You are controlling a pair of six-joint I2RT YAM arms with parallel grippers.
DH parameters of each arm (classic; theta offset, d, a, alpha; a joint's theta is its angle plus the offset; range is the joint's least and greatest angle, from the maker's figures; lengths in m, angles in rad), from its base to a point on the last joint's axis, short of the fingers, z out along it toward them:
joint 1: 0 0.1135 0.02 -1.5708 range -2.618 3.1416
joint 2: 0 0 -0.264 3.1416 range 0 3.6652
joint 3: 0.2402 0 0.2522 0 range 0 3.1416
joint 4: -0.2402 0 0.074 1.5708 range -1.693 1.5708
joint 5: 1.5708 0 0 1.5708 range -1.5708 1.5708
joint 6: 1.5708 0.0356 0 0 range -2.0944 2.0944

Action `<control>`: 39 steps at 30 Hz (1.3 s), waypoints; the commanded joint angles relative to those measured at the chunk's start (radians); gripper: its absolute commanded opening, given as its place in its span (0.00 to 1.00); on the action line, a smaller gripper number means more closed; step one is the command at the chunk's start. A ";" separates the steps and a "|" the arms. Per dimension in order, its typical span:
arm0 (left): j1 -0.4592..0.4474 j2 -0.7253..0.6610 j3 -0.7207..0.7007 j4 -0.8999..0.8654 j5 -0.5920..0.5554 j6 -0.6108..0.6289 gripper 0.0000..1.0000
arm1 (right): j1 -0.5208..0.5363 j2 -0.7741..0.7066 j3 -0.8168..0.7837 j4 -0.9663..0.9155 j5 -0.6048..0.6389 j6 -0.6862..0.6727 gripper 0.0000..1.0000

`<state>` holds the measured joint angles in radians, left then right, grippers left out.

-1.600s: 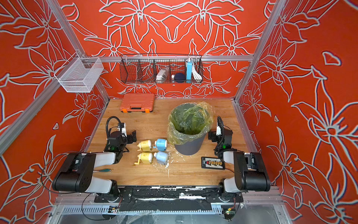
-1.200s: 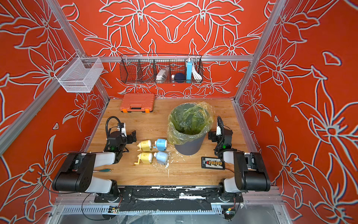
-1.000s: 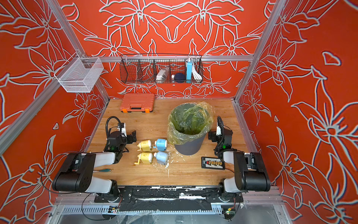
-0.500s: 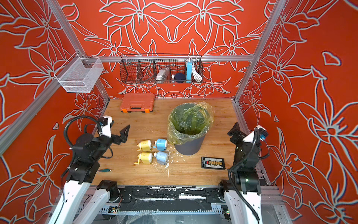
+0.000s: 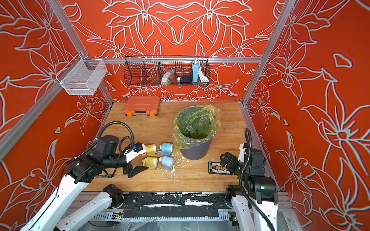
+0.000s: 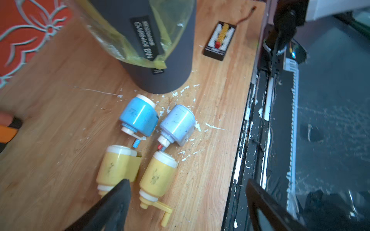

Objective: Take out the pencil sharpener tray and clean the shavings
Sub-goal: Pick up the pencil sharpener from the center of the board.

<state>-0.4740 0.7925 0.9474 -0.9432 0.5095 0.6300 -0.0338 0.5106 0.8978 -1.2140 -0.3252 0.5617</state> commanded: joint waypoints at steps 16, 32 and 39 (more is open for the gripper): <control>-0.182 0.521 0.009 0.267 0.007 0.390 0.77 | 0.040 -0.031 -0.033 -0.170 -0.121 -0.037 0.81; -0.169 0.757 0.045 0.344 -0.057 0.474 0.76 | 0.072 0.025 0.037 -0.167 -0.064 -0.056 0.81; -0.170 0.776 0.005 0.376 -0.118 0.493 0.76 | 0.084 0.040 0.039 -0.144 -0.055 -0.054 0.81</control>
<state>-0.6472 1.5509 0.9642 -0.5789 0.4152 1.0889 0.0383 0.5430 0.9169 -1.3609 -0.4072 0.5110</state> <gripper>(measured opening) 0.763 0.811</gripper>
